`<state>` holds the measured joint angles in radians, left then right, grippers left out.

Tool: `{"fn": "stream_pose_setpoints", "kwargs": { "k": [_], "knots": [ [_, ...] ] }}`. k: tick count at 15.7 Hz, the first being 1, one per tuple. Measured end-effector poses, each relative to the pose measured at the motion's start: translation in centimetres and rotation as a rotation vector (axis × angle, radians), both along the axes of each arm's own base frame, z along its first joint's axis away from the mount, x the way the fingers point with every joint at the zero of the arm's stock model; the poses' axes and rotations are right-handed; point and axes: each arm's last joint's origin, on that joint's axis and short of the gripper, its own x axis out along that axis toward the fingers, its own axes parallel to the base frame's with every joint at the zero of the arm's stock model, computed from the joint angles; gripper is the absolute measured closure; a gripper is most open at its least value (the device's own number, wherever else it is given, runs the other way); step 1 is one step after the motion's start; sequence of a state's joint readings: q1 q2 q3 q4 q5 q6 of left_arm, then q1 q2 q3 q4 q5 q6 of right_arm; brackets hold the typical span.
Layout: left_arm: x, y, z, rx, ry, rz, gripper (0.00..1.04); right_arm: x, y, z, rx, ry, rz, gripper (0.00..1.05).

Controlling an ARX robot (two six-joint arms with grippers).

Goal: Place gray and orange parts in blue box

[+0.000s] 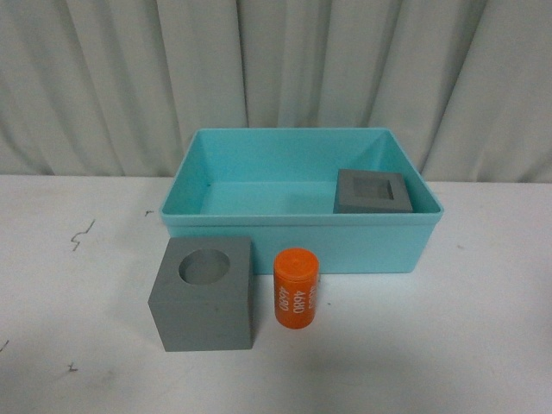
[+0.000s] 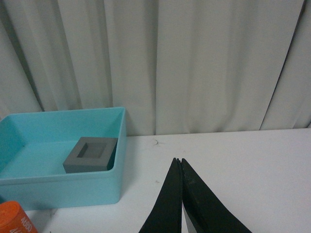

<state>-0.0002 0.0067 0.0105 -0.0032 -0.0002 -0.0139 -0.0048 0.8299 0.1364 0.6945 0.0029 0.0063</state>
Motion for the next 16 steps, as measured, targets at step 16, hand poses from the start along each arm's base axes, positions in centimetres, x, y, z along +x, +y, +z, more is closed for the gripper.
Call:
{"fn": "stream_pose_setpoints", "kwargs": {
  "k": [16],
  "knots": [
    [0.0, 0.0, 0.0, 0.0, 0.0, 0.0, 0.07, -4.9, 0.0, -1.8, 0.0, -0.011, 0.0, 1.03]
  ]
}}
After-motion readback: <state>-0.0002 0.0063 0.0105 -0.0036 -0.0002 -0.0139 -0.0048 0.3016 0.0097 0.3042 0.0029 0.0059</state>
